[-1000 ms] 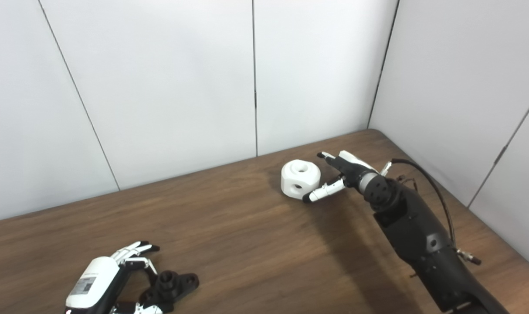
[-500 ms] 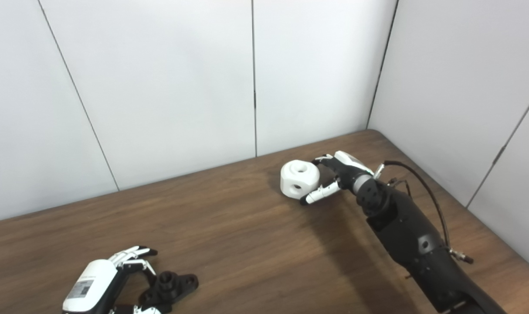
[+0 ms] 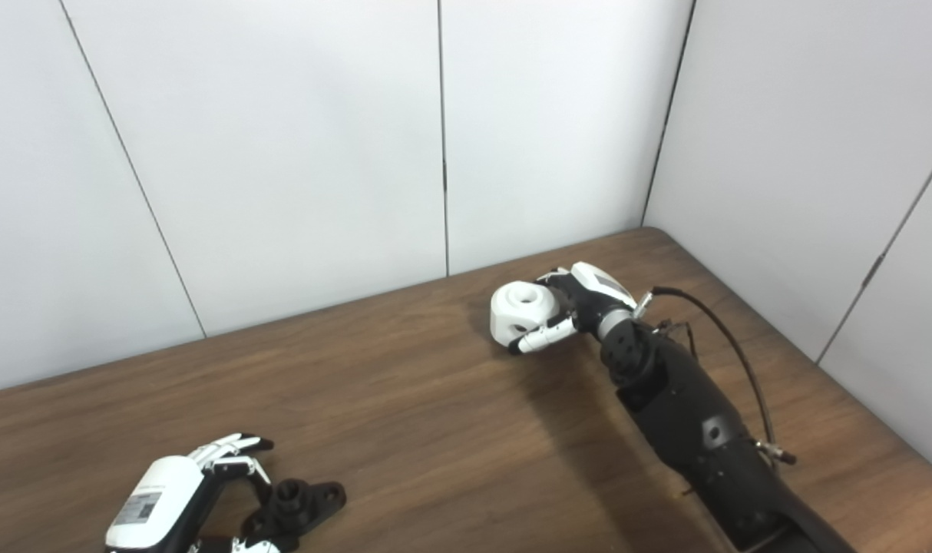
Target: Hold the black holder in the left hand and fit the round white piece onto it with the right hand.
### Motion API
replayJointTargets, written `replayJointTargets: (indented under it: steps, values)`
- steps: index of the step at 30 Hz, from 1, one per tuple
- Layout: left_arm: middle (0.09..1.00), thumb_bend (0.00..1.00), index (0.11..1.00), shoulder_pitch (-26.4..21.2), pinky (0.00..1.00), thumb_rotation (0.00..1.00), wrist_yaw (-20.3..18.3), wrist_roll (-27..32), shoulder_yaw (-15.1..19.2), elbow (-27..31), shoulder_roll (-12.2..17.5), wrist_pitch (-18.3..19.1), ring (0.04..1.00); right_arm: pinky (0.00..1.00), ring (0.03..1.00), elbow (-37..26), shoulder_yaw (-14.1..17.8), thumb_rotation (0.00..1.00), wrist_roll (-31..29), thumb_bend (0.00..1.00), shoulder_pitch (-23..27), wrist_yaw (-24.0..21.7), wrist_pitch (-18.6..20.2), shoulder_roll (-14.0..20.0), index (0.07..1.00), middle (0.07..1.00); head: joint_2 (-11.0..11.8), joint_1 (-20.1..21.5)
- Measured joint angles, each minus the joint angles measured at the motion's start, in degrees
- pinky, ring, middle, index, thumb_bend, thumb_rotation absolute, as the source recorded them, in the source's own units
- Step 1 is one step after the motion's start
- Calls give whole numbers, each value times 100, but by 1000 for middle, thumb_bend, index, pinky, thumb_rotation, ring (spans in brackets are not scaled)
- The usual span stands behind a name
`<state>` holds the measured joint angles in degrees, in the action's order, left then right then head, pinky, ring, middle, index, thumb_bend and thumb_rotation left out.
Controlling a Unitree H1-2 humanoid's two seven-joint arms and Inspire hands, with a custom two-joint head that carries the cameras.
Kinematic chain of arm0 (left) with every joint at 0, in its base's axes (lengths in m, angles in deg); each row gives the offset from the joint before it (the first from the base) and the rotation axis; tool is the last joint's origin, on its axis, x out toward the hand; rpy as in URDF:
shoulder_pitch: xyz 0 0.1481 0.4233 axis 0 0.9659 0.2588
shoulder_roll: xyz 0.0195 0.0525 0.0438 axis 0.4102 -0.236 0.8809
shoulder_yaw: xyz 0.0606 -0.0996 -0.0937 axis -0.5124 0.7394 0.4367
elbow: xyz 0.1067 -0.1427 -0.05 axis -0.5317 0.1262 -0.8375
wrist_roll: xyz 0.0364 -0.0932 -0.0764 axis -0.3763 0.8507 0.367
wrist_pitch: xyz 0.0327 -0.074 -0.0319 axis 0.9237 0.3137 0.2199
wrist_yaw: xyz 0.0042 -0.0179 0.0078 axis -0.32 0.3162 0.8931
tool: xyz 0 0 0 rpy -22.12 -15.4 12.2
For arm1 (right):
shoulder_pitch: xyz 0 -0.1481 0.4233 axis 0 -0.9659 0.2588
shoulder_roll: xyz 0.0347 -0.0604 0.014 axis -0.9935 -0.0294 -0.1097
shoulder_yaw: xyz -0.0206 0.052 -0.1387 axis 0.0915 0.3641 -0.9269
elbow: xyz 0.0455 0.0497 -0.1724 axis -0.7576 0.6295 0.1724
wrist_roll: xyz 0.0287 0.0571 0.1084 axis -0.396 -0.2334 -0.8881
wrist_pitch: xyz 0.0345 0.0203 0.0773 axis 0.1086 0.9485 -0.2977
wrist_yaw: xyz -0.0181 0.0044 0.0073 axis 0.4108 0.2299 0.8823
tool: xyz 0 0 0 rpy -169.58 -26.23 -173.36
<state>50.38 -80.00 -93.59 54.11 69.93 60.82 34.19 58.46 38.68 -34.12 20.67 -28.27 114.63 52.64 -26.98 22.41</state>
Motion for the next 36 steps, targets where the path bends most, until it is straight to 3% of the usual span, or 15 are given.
replayJointTargets:
  steps: [3,4,6,9,15,25,30,36]
  values:
    - [811,521,487,6,799,47,-44,-1,19,27,0,13,860,756,843,102,47,252,106,814,-11,454,-28,-213,646,854,0,0]
    - [812,521,487,11,800,47,-50,-4,26,37,0,19,860,760,831,130,75,200,139,672,-28,664,-35,-315,569,834,-35,-52]
    - [816,521,487,20,804,47,-87,-17,31,81,0,60,861,744,797,279,126,150,214,554,-44,1112,-153,-539,501,784,-35,-53]
    - [818,521,487,32,809,48,-115,-32,36,130,-2,114,861,731,782,437,134,135,246,523,-54,1579,-412,-719,484,758,-35,-53]
    - [819,521,487,37,804,48,-117,-48,33,151,-6,114,860,699,764,452,116,133,239,520,-127,1846,-667,-815,482,734,-35,-53]
    - [812,521,487,41,806,49,-99,-65,24,152,-13,114,855,648,741,115,101,131,245,523,-358,1841,-810,-813,482,716,-228,-369]
    - [815,522,487,52,821,49,-92,-69,21,151,-27,114,861,619,739,-641,-69,134,245,523,-598,1374,-790,-821,481,716,-281,-492]
    - [812,522,487,45,829,50,-93,-69,14,146,-73,120,869,606,736,-1598,-286,135,377,524,-528,826,-592,-878,481,715,-395,-790]
